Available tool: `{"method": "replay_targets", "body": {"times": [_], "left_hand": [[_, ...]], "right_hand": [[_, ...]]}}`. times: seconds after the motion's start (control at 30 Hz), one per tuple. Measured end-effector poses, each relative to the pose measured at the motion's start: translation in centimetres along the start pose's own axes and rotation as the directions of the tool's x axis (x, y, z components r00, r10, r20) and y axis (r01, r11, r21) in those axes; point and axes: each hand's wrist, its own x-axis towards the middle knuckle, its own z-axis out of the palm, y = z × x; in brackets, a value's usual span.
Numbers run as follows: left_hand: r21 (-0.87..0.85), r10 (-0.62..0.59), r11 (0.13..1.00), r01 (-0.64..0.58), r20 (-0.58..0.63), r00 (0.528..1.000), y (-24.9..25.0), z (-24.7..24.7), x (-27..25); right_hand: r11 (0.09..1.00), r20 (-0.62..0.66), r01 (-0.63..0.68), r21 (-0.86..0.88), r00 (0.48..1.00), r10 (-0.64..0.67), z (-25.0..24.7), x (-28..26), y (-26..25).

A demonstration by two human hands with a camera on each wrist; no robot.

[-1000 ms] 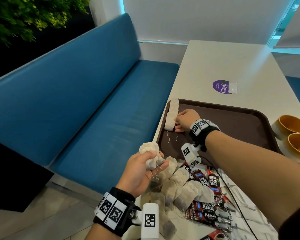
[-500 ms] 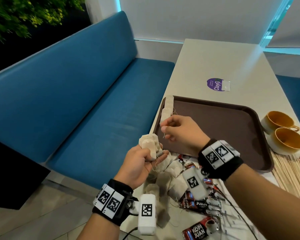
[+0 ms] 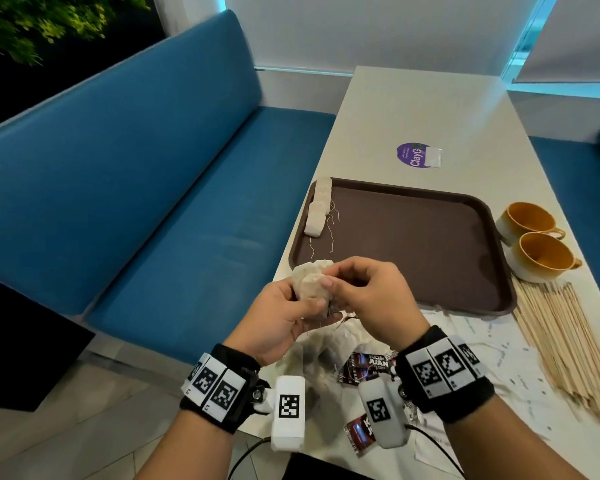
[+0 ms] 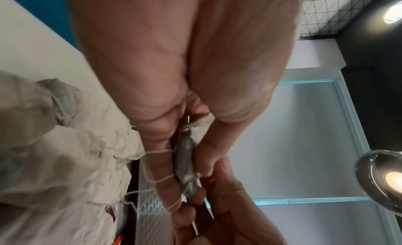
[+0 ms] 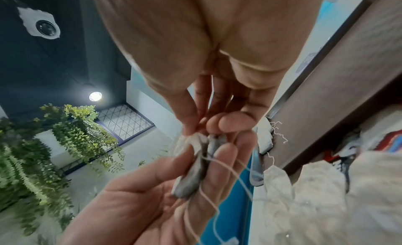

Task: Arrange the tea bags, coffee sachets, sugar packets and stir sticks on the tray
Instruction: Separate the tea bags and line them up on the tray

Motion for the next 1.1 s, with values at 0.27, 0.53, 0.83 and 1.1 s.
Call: {"method": "replay_targets", "body": {"times": [0.27, 0.53, 0.83, 1.1], "left_hand": [[-0.110, -0.030, 0.994, 0.020, -0.089, 0.996, 0.3, 0.2, 0.2], [-0.004, -0.044, 0.999, 0.044, -0.099, 0.994, -0.1, -0.4, 0.3], [0.149, 0.006, 0.989, 0.009, -0.098, 0.995, 0.0, -0.2, 1.4], [0.090, 0.028, 0.996, -0.010, -0.207, 0.978, 0.2, -0.8, 2.1]], "right_hand": [[0.997, -0.096, -0.054, 0.050, 0.994, 0.059, -1.2, 0.1, -0.1], [0.989, -0.210, -0.014, 0.150, 0.977, 0.045, -2.4, 0.5, -0.4], [0.964, 0.034, -0.107, 0.242, 0.994, 0.101, -1.7, 1.1, -1.0], [0.989, 0.049, -0.088, 0.119, 0.995, 0.083, -0.6, 3.1, -0.5]]}}
